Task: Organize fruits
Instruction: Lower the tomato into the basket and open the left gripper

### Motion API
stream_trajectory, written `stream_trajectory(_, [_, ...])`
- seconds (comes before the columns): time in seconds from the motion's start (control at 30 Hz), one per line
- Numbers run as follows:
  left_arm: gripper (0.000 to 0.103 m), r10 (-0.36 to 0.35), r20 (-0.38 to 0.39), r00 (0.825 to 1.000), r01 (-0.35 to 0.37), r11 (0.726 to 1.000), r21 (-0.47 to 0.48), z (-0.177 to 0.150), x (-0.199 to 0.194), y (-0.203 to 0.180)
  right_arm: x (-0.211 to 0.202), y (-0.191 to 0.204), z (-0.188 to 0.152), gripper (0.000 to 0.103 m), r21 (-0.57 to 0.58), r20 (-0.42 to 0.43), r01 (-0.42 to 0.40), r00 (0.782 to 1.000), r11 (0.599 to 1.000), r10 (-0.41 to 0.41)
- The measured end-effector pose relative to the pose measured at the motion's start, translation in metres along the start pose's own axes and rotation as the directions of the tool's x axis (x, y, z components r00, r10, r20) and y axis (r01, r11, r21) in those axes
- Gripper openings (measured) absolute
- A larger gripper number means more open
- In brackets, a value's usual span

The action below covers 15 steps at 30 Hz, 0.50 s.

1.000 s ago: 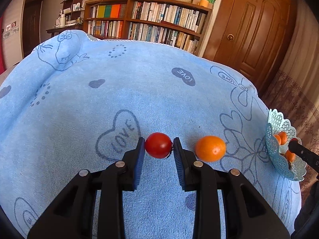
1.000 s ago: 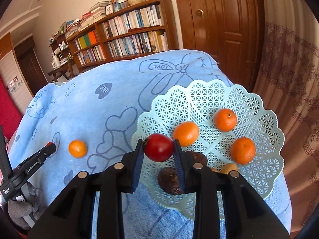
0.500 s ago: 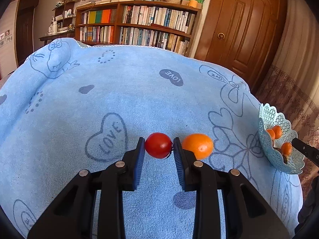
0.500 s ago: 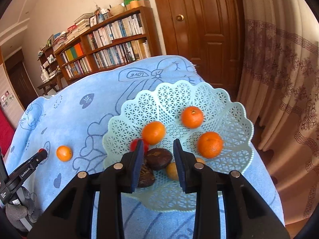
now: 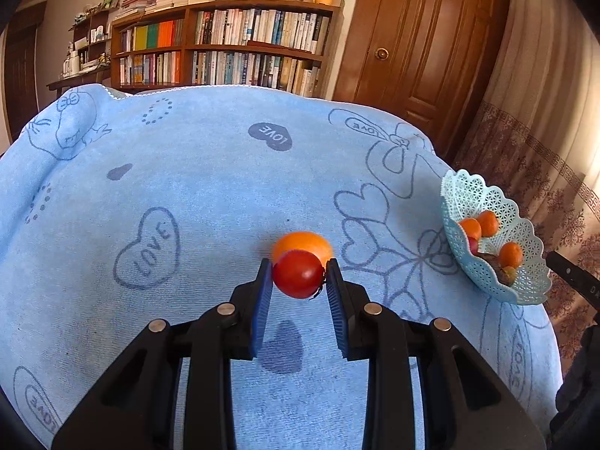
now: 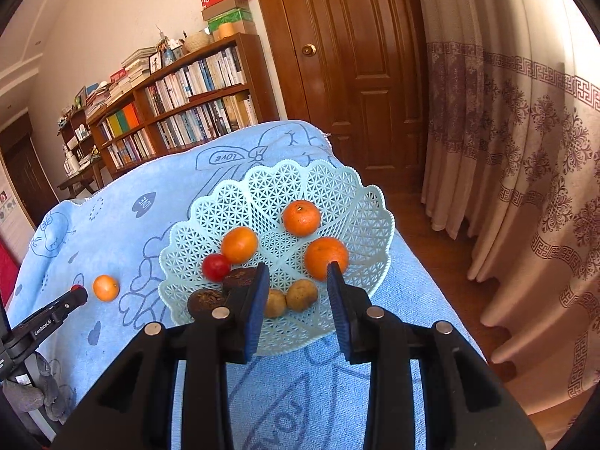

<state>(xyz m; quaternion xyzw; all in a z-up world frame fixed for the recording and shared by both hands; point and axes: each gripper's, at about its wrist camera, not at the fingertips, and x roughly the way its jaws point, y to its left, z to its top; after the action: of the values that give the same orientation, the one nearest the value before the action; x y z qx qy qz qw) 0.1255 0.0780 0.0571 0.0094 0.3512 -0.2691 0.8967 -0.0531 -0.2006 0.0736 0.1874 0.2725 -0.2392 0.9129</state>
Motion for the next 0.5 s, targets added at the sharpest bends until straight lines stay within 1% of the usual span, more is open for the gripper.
stream_trajectory(0.13, [0.03,-0.063,-0.009,0.998,0.063,0.997,0.052,0.0,-0.003,-0.035,-0.001,-0.003,-0.001,0.032,0.013,0.009,-0.011,1.0,1.0,0.011])
stream_trajectory(0.23, [0.03,-0.115,-0.027,0.993,0.117,0.988,0.098,0.0,-0.001,-0.066,-0.003,-0.004,-0.002,0.032,0.001,0.017,-0.014,1.0,1.0,0.014])
stream_trajectory(0.4, [0.03,-0.215,-0.062,0.975,0.222,0.965,0.138,0.0,0.004,-0.111,-0.008,-0.014,-0.002,0.032,0.005,0.03,-0.011,1.0,1.0,0.011])
stream_trajectory(0.5, [0.03,-0.257,-0.079,0.963,0.267,0.95,0.161,0.0,0.007,-0.135,-0.009,-0.021,-0.002,0.032,0.013,0.032,-0.008,0.999,1.0,0.008])
